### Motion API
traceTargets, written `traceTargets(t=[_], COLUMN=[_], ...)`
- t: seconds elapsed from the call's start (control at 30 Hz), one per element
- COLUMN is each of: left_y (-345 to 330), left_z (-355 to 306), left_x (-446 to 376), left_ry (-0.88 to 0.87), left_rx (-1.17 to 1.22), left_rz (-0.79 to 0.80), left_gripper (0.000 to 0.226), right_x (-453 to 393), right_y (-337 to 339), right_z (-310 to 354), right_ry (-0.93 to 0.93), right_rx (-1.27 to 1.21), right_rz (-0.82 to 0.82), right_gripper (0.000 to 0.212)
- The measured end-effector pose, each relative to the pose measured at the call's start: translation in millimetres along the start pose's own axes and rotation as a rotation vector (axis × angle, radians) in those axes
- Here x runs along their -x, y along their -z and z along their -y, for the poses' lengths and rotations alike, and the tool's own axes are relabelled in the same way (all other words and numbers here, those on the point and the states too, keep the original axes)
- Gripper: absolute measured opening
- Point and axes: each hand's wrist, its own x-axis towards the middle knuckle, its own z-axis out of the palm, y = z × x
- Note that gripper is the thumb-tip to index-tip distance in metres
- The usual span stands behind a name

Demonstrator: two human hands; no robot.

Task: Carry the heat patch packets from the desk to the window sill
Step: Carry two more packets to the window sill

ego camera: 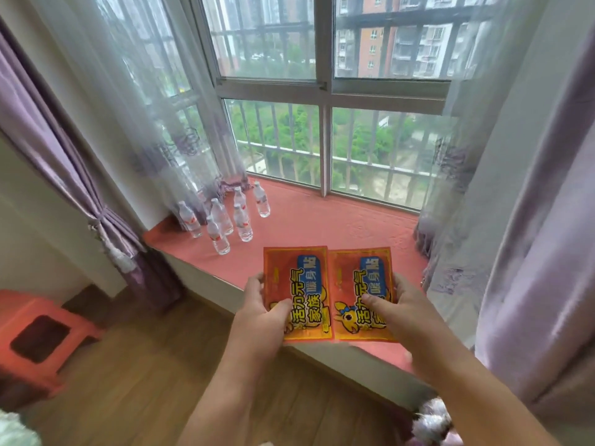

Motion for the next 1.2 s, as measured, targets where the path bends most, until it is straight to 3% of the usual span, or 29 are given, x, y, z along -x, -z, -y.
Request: traceTargets(t=[0.4,0.67,0.93,1.2], left_y=[3.8,-39.0,-95.0,-144.5], left_z=[-19.8,-16.6,-29.5,1.1], left_x=[-176.1,-225.0,-256.1,-291.9], left_ry=[-0.066,-0.055,-0.026,0.075], left_rx=[-0.087,-0.139,-0.106,-0.13], left_rz=[0.37,0.54,0.59,0.626], left_gripper=[0.037,0.038,0.038,0.038], right_x=[-89.8,-107.5,-148.1,-190.5], right_y=[-49.9,-33.4,7.1,24.2], right_z=[17.5,7.6,13.5,-15.3], right_ry=[-0.066,-0.185,-0.189,-0.272], right_rx=[-0.015,-0.09,-0.11,-0.111], right_rz=[-0.339,-0.495,-0.521,-0.524], right_gripper=[0.029,0.026,0.023,0.025])
